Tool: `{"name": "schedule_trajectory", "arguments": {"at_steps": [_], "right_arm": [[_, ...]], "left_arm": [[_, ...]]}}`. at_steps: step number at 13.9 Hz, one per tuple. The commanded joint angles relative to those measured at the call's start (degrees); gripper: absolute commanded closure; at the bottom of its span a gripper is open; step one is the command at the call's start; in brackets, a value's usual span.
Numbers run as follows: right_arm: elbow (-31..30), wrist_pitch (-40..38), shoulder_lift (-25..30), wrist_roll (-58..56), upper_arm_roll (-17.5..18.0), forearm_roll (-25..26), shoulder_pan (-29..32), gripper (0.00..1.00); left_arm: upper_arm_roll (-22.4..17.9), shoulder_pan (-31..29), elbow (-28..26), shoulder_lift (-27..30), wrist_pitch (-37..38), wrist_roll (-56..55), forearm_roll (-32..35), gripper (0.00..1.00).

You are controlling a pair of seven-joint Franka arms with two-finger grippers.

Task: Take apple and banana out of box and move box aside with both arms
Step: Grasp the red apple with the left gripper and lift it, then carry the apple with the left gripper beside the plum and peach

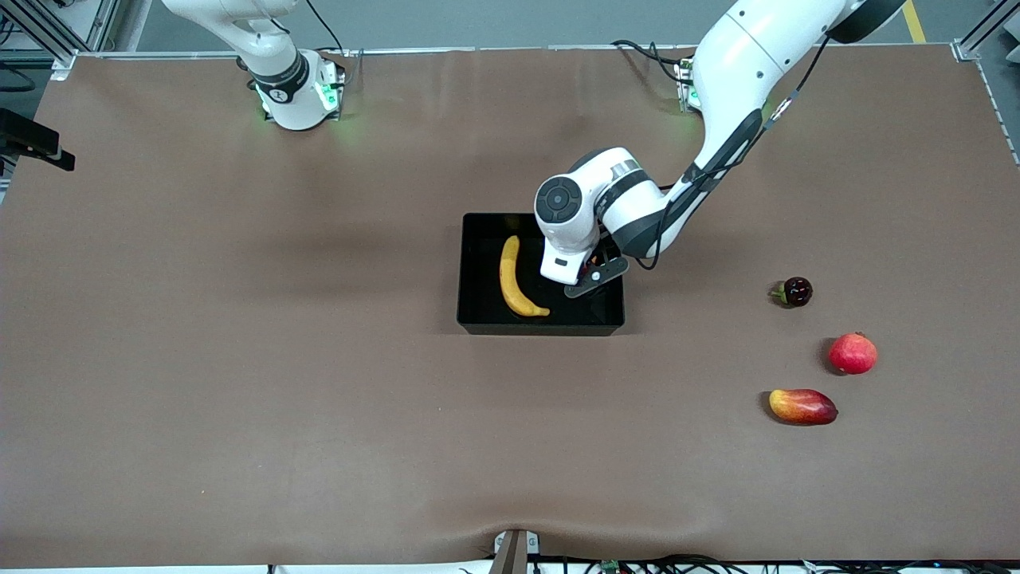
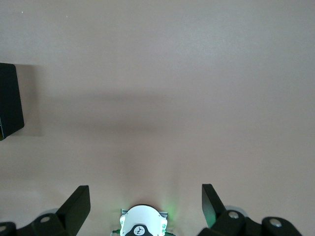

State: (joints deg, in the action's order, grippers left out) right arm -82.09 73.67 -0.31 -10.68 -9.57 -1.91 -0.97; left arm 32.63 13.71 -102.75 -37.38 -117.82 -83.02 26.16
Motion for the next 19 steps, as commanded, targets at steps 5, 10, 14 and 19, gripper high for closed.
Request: {"name": "schedule_trajectory", "arguments": {"at_steps": [5,10,14,19], "right_arm": [[0.97,-0.37,-0.40,-0.66,0.25,0.07,0.62,0.00],[0.97,-0.37,-0.40,-0.74,0.25,0.07,0.62,0.00],[0.97,-0.37,-0.40,-0.66,0.25,0.06,0.53,0.00],[0.97,-0.37,-0.40,-0.74,0.25,0.07,0.53,0.00]], "left_arm": [[0.25,0.18,0.00,-2.69,-1.10,-3.20,0.65,0.48],[0.51,0.27,4.73,0.11,0.82,-1.54,0.56,1.00],[1.74,-1.31,16.41,4.15,9.42,2.48,0.48,1.00],[1.65,-12.44,20.32,10.13,17.52,24.87,-4.09,1.00]]}}
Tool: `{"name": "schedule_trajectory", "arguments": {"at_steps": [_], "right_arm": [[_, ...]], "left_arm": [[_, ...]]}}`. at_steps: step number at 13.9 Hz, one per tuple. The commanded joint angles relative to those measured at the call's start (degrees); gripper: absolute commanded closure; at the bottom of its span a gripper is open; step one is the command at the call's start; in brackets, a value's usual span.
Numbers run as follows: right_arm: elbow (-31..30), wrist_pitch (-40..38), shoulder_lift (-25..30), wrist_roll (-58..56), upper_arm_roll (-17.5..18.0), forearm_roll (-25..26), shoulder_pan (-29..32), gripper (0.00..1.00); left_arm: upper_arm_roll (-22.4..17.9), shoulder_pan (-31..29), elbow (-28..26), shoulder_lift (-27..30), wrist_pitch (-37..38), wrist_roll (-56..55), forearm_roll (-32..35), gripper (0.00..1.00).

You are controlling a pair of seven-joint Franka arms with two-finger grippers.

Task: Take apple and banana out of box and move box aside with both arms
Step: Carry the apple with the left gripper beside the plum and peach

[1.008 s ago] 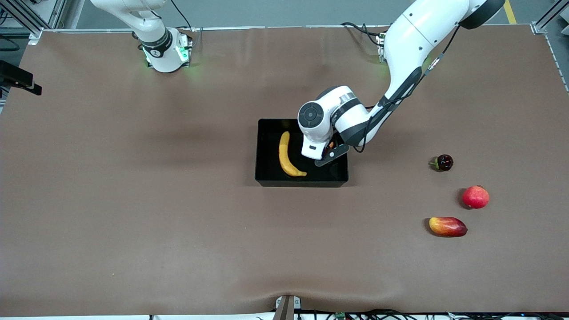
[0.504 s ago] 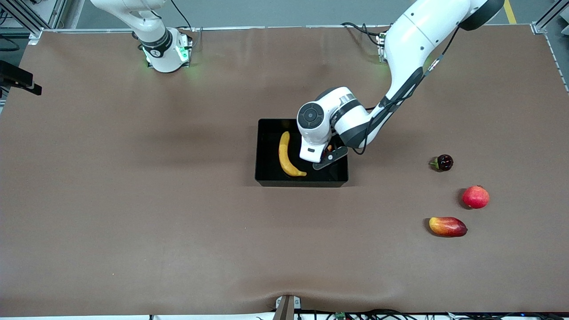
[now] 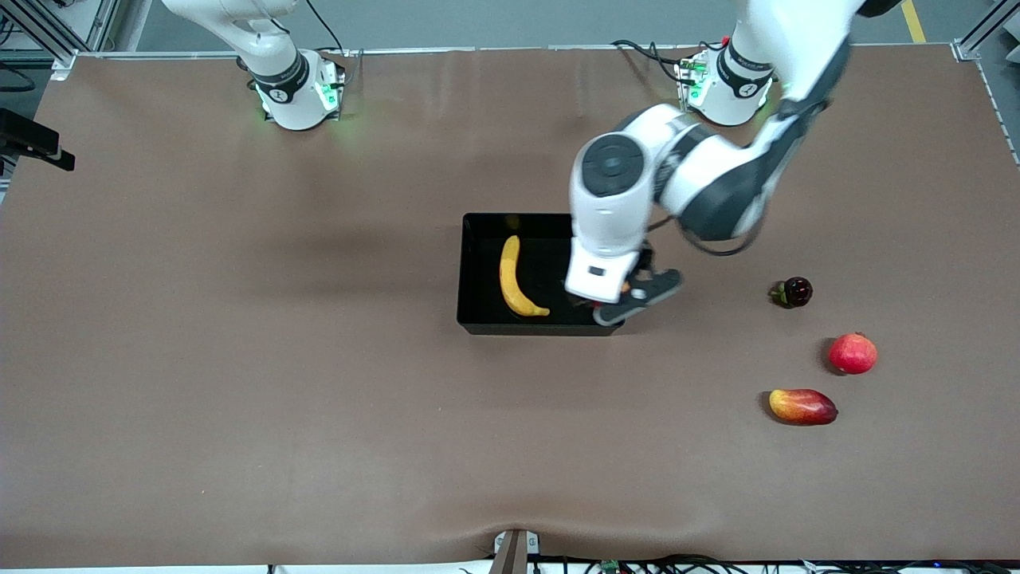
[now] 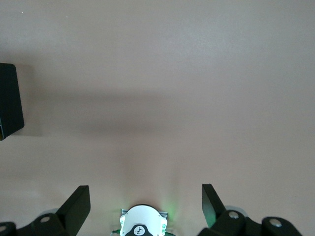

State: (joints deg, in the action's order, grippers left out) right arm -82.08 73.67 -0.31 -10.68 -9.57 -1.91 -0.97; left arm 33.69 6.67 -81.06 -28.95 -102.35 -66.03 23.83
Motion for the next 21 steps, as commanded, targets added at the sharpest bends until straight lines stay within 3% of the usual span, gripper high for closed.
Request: {"name": "schedule_trajectory", "arguments": {"at_steps": [1,4,7,10,16,21], "right_arm": [[0.96,-0.37,-0.40,-0.74,0.26,0.06,0.62,0.00],[0.96,-0.37,-0.40,-0.74,0.26,0.06,0.62,0.00],[0.96,-0.37,-0.40,-0.66,0.26,0.06,0.62,0.00],[0.96,-0.37,-0.40,-0.66,0.26,0.06,0.62,0.00],[0.96,-0.37,-0.40,-0.66,0.26,0.06,0.62,0.00],[0.96,-0.37,-0.40,-0.66,0.26,0.06,0.62,0.00]], "left_arm": [[0.58,-8.31,-1.81,1.70,2.33,12.19,-1.77,1.00],[0.58,-17.11,-4.88,0.74,0.94,21.88,-1.85,1.00],[0.41,-23.44,-12.60,-1.81,-7.65,23.92,-0.54,1.00],[0.32,-28.72,-20.79,-2.95,-17.24,24.10,8.31,1.00],[0.14,-34.35,-21.94,-9.81,-25.69,24.28,16.22,1.00],[0.15,-36.47,-24.31,-10.51,-28.68,24.28,19.94,1.00]]}}
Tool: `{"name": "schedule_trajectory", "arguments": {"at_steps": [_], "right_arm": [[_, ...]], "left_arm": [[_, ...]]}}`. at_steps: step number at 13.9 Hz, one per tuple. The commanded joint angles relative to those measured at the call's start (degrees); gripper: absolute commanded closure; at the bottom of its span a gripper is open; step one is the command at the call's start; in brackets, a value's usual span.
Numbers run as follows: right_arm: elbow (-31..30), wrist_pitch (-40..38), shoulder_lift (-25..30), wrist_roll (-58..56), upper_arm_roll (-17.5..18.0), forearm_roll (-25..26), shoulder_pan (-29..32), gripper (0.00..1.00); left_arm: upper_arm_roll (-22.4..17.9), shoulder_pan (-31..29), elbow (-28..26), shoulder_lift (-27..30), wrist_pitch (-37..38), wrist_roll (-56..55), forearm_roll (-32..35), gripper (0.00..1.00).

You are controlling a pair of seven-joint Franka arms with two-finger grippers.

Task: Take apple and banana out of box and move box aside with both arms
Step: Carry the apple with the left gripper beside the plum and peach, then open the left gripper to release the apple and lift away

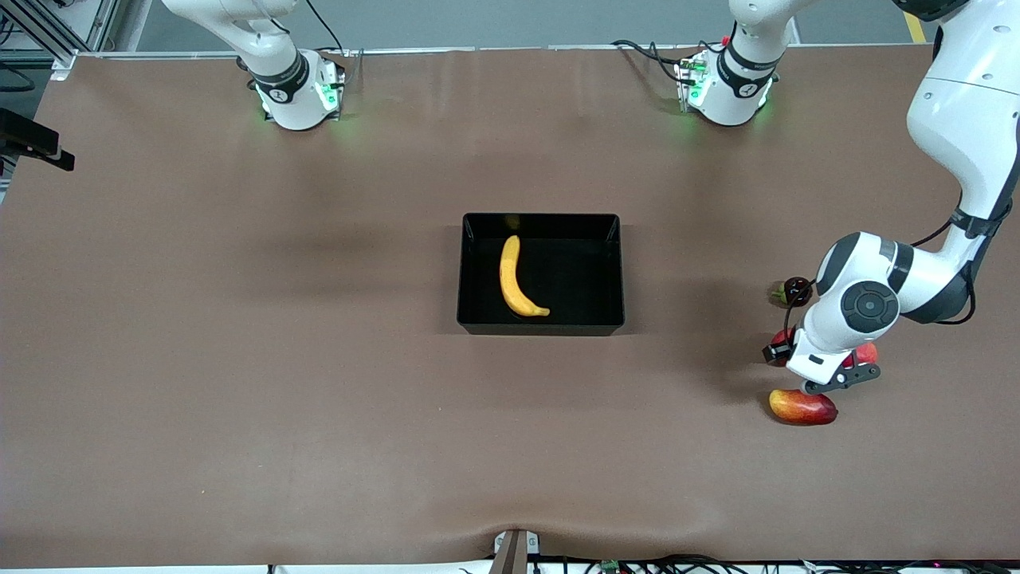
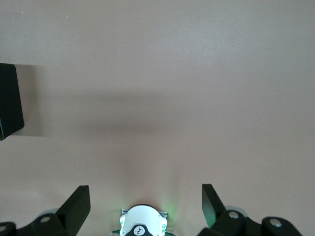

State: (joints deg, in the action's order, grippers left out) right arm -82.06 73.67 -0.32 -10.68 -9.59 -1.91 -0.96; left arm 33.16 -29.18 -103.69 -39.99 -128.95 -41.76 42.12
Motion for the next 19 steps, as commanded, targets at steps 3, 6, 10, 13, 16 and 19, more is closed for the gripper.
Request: {"name": "schedule_trajectory", "arguments": {"at_steps": [3,6,10,13,16,19], "right_arm": [[0.93,-0.37,-0.38,-0.66,0.28,0.06,0.61,0.00],[0.93,-0.37,-0.38,-0.66,0.28,0.06,0.61,0.00],[0.93,-0.37,-0.38,-0.74,0.28,0.06,0.61,0.00],[0.93,-0.37,-0.38,-0.74,0.28,0.06,0.61,0.00],[0.93,-0.37,-0.38,-0.74,0.28,0.06,0.61,0.00],[0.93,-0.37,-0.38,-0.74,0.28,0.06,0.70,0.00]], "left_arm": [[0.41,-0.88,-1.69,0.44,-2.45,0.89,1.74,0.00],[1.11,-0.79,-1.34,4.20,-0.44,1.41,1.21,0.00],[8.05,-1.06,0.76,13.87,8.96,4.84,-2.72,0.00],[10.86,-1.06,6.02,19.24,15.89,6.51,-11.51,0.00],[15.86,-0.88,13.76,19.61,27.84,6.87,-15.39,0.00],[22.54,1.39,15.10,18.99,28.93,4.33,-17.60,0.00]]}}
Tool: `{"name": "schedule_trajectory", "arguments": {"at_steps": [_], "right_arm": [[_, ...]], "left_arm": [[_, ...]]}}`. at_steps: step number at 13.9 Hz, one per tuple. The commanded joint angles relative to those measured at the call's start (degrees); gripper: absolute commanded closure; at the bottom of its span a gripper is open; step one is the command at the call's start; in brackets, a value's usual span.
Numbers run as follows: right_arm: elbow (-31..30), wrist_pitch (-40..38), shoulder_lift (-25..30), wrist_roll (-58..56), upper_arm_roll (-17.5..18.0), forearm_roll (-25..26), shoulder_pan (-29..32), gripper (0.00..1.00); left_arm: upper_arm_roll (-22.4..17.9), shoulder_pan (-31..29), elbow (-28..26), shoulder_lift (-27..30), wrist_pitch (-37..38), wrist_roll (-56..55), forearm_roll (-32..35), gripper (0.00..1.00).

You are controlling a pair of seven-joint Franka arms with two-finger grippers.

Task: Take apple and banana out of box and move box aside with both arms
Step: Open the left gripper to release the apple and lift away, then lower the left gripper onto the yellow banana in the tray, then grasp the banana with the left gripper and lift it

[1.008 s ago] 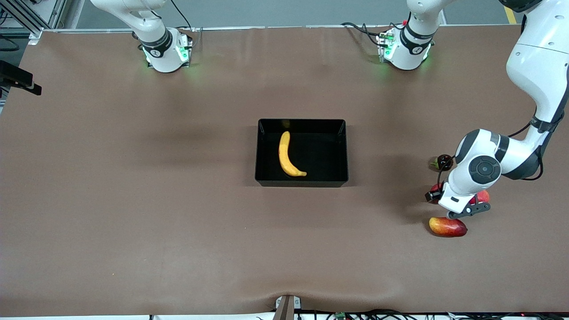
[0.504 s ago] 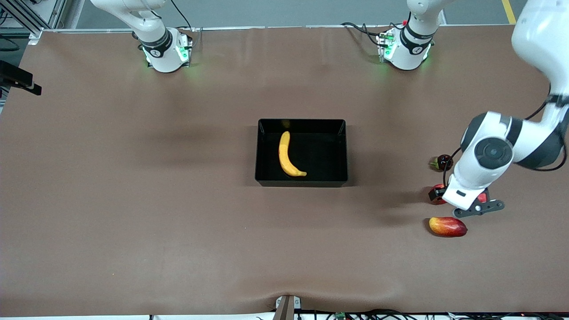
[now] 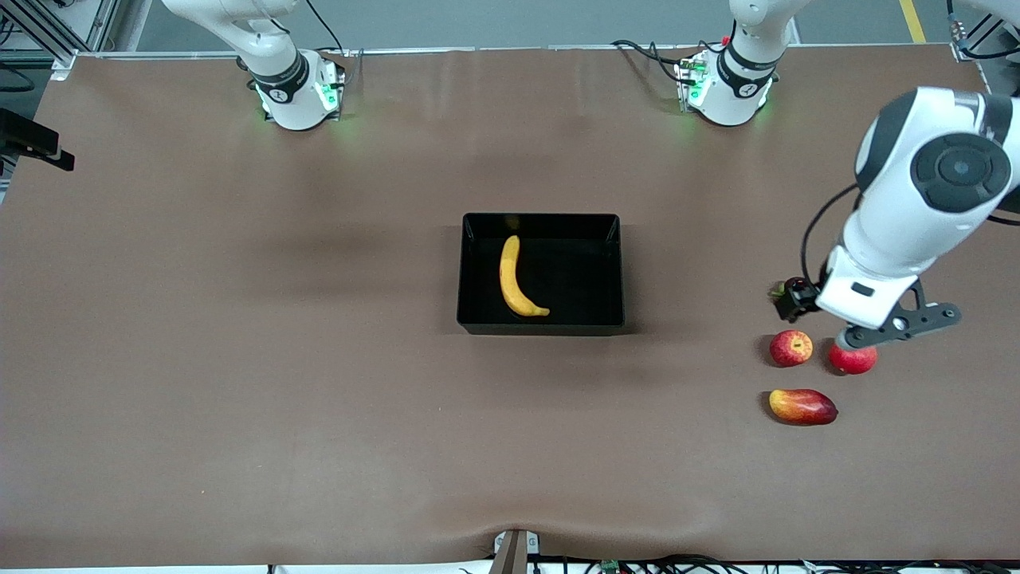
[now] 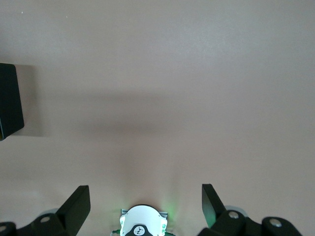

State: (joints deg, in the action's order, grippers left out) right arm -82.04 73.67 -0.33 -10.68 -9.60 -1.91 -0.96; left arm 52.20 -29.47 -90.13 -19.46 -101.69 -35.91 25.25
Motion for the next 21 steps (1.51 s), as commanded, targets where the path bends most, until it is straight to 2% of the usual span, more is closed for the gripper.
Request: {"name": "schedule_trajectory", "arguments": {"at_steps": [1,4,7,8,9,12,13,15,17,21], "right_arm": [[0.91,-0.37,-0.37,-0.74,0.28,0.06,0.61,0.00],[0.91,-0.37,-0.37,-0.74,0.28,0.06,0.61,0.00],[0.91,-0.37,-0.37,-0.74,0.28,0.06,0.61,0.00],[0.91,-0.37,-0.37,-0.74,0.28,0.06,0.61,0.00],[0.91,-0.37,-0.37,-0.74,0.28,0.06,0.61,0.00],[0.91,-0.37,-0.37,-0.74,0.28,0.06,0.61,0.00],[0.91,-0.37,-0.37,-0.74,0.28,0.06,0.61,0.00],[0.91,-0.37,-0.37,-0.74,0.28,0.06,0.61,0.00],[0.91,-0.37,-0.37,-0.74,0.28,0.06,0.70,0.00],[0.83,-0.37,-0.46,-0.74,0.28,-0.03,1.39,0.00]], "left_arm": [[4.31,4.22,1.54,-2.15,1.67,-2.66,-0.82,0.00],[3.97,16.33,1.89,-5.83,1.06,-10.81,-0.64,0.00],[3.35,27.32,7.85,-14.96,-0.25,-18.45,-0.03,0.00],[1.44,31.45,9.60,-17.08,-1.22,-22.23,-0.03,0.00],[-2.50,36.36,10.75,-18.14,-2.36,-24.62,-0.03,0.00],[-19.10,52.80,10.85,-20.25,-7.62,-28.85,-0.29,0.00],[-23.06,56.50,10.85,-22.27,-11.47,-29.82,-0.55,0.00],[-26.61,60.39,10.85,-26.31,-18.60,-32.80,-0.46,0.00],[-27.50,61.89,10.77,-28.95,-22.83,-33.95,-0.11,0.00],[-28.11,62.16,10.50,-31.51,-24.69,-34.05,-0.03,0.00]]}}
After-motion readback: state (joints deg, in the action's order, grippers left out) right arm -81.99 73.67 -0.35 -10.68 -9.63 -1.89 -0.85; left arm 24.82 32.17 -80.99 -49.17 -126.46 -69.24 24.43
